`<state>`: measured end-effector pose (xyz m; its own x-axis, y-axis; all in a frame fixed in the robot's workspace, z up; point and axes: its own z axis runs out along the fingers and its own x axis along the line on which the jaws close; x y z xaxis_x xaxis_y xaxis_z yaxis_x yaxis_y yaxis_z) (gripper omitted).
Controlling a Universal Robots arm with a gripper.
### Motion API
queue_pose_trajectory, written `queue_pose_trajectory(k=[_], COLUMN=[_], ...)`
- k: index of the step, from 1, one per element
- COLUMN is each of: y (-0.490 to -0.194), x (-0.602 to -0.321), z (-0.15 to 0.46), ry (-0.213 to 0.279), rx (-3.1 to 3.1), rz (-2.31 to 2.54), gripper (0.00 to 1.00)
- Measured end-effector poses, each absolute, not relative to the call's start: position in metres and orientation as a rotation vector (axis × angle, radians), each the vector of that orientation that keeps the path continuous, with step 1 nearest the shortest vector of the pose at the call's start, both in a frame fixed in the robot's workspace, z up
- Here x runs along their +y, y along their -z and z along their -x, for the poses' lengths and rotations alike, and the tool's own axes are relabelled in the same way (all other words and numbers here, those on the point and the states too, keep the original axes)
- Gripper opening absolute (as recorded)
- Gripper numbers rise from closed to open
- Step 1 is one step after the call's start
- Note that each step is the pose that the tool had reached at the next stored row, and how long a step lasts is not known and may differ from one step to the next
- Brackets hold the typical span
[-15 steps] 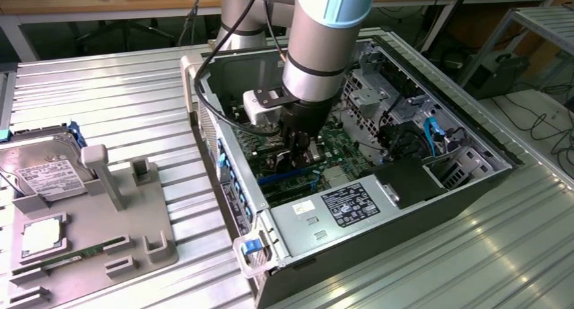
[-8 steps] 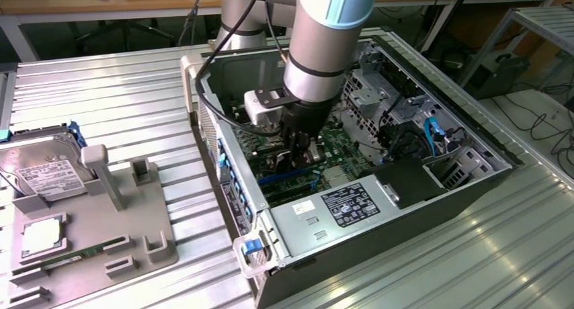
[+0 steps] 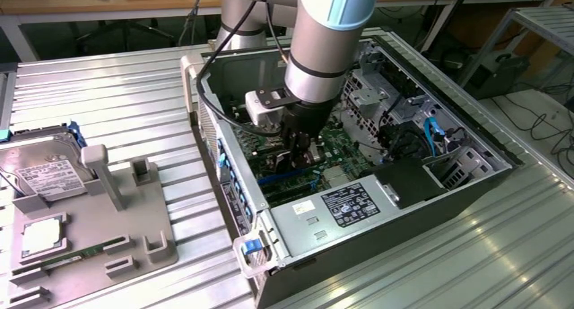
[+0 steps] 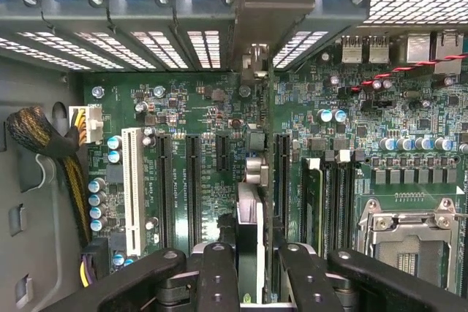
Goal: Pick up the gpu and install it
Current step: 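Insert the gpu into the slot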
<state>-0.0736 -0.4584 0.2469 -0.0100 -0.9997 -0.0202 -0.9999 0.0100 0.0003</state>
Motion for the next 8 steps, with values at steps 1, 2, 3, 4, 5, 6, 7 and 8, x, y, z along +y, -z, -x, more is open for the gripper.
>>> queue_pose_trajectory(k=[1,2,3,4,5,6,7,8], y=[-0.2469,-0.2469,-0.247,-0.247,-0.247,-0.247,-0.247,-0.2469], x=[-0.4578,-0.4573,-0.4569,-0.4569,-0.4569,-0.4568,-0.4565,-0.4564], z=[0.0735,0.0735,0.0734,0.0734,0.0734,0.0734,0.0733,0.0732], ry=[-0.023,-0.023,-0.023,-0.023,-0.023,-0.023,-0.023,-0.023], rx=[2.222,2.222,2.222,2.222,2.222,2.222,2.222,2.222], rz=[2.2,2.2,2.201,2.201,2.2,2.2,2.201,2.2], gripper=[0.27,0.27,0.27,0.27,0.27,0.27,0.27,0.27])
